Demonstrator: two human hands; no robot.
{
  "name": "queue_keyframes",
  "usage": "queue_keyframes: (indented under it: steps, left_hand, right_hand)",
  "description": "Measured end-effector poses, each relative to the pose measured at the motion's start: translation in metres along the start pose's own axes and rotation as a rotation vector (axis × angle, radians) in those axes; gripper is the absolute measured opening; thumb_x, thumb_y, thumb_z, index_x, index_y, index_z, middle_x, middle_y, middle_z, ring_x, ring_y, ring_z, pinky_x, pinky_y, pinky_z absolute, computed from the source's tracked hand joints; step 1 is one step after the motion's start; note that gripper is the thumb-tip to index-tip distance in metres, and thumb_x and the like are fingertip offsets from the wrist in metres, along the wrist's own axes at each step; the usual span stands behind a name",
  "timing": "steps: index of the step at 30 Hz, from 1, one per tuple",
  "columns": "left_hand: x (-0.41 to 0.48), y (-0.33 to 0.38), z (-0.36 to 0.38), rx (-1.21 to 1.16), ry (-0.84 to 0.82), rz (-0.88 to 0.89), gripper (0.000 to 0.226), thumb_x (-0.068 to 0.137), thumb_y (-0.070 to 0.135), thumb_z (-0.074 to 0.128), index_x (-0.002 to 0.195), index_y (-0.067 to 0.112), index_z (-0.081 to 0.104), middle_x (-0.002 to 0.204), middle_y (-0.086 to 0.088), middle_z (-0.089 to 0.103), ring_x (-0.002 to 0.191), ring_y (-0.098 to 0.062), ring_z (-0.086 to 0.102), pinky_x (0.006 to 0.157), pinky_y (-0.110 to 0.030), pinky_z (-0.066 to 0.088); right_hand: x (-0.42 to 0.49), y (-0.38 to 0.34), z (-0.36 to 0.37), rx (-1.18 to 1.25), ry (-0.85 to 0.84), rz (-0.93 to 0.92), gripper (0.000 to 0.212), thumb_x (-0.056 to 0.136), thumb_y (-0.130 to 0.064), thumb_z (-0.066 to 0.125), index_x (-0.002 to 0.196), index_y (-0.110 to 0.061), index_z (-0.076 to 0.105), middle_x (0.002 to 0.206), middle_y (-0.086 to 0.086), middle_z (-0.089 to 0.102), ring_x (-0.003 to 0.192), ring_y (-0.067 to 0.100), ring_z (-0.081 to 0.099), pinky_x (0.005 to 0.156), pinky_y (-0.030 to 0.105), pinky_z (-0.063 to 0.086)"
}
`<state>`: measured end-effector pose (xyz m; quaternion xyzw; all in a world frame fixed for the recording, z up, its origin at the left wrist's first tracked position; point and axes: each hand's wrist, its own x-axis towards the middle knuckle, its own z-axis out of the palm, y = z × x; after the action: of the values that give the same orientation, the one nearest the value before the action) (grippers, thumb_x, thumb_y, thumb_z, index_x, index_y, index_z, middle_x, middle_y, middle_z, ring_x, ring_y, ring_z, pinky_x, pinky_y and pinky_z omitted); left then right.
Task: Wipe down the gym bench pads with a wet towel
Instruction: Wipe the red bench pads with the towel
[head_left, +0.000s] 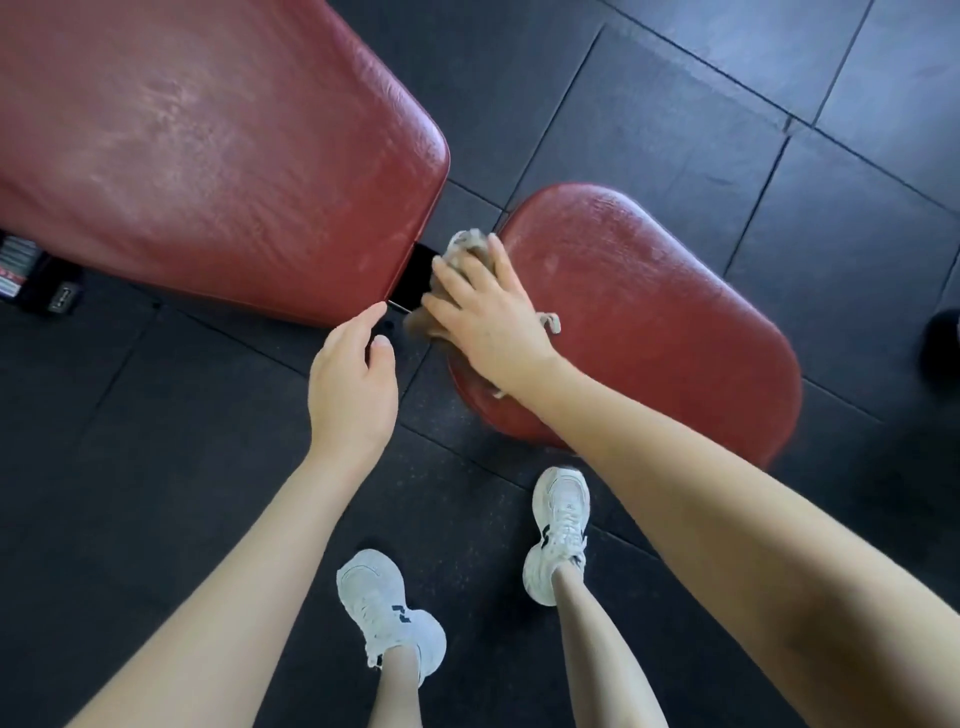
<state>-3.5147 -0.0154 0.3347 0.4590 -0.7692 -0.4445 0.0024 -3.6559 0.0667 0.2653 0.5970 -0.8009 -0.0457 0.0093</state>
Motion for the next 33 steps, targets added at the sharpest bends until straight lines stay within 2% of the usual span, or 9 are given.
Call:
queue_keyframes:
  steps: [5,8,13,16,20,24,26,30,33]
  left_hand:
    - [0.012,0.019,0.022,0.031,-0.035,0.026,0.04,0.099,0.019,0.034,0.138,0.023,0.043,0.143,0.005,0.043,0.13,-0.014,0.038,0.109,-0.035,0.03]
    - [0.023,0.033,0.041,0.123,-0.081,0.101,0.041,0.099,0.021,0.037,0.139,0.019,0.043,0.145,0.0,0.042,0.134,-0.017,0.034,0.111,-0.032,0.023]
    - [0.037,0.064,0.086,0.468,-0.107,0.39,0.046,0.098,0.035,0.036,0.141,0.021,0.04,0.151,-0.008,0.033,0.141,-0.033,0.023,0.112,-0.046,0.023]
    - [0.047,0.078,0.116,0.669,-0.156,0.381,0.054,0.099,0.04,0.028,0.148,0.019,0.023,0.156,-0.01,0.019,0.143,-0.037,0.013,0.115,-0.052,0.017]
    - [0.047,0.069,0.144,0.792,-0.112,0.347,0.062,0.096,0.044,0.022,0.148,0.011,0.018,0.156,-0.016,0.016,0.142,-0.042,0.01,0.114,-0.058,0.012]
    - [0.05,0.061,0.153,0.823,-0.05,0.378,0.06,0.095,0.04,0.026,0.146,0.008,0.024,0.154,-0.017,0.021,0.141,-0.043,0.011,0.113,-0.059,0.011]
    - [0.05,0.062,0.153,0.834,-0.049,0.378,0.06,0.095,0.039,0.026,0.146,0.009,0.023,0.154,-0.017,0.02,0.141,-0.043,0.01,0.114,-0.058,0.01]
    - [0.049,0.065,0.155,0.87,-0.058,0.376,0.06,0.095,0.039,0.024,0.147,0.01,0.02,0.155,-0.018,0.018,0.141,-0.044,0.011,0.113,-0.059,0.01]
    - [0.05,0.066,0.154,0.902,-0.078,0.369,0.06,0.095,0.039,0.023,0.148,0.01,0.018,0.155,-0.019,0.015,0.141,-0.044,0.009,0.113,-0.059,0.008]
  right_hand:
    - [0.045,0.092,0.003,0.118,-0.104,0.224,0.034,0.096,-0.041,0.042,0.107,-0.016,0.063,0.113,0.011,0.059,0.111,0.034,0.049,0.109,0.053,0.023]
    - [0.037,0.123,0.002,0.222,-0.094,0.284,0.037,0.099,-0.04,0.04,0.122,-0.016,0.057,0.123,0.011,0.055,0.109,0.037,0.05,0.1,0.046,0.033]
    - [-0.093,0.155,0.002,0.488,0.0,0.446,0.037,0.1,-0.036,0.041,0.134,-0.028,0.05,0.149,0.006,0.037,0.133,0.031,0.037,0.11,0.045,0.034]
    - [-0.166,0.146,-0.002,0.496,-0.003,0.563,0.038,0.098,-0.026,0.051,0.135,-0.031,0.047,0.151,0.012,0.034,0.139,0.035,0.031,0.109,0.054,0.032]
    - [-0.071,0.152,0.011,0.512,0.095,0.583,0.043,0.094,-0.033,0.042,0.122,-0.009,0.063,0.132,0.023,0.054,0.119,0.044,0.051,0.102,0.056,0.039]
    - [0.018,0.159,0.016,0.5,0.095,0.461,0.045,0.088,-0.039,0.042,0.11,-0.01,0.069,0.106,0.018,0.067,0.087,0.039,0.064,0.084,0.046,0.051]
    - [-0.008,0.165,0.012,0.527,0.057,0.424,0.043,0.088,-0.038,0.045,0.116,-0.015,0.067,0.11,0.016,0.066,0.088,0.038,0.063,0.08,0.041,0.052]
    - [-0.128,0.188,0.011,0.672,-0.027,0.6,0.044,0.092,-0.027,0.049,0.136,-0.027,0.051,0.138,0.001,0.053,0.115,0.028,0.056,0.095,0.032,0.046]
    - [-0.18,0.19,0.01,0.632,-0.07,0.677,0.046,0.091,-0.028,0.044,0.136,-0.023,0.051,0.135,0.007,0.054,0.109,0.033,0.058,0.091,0.039,0.049]
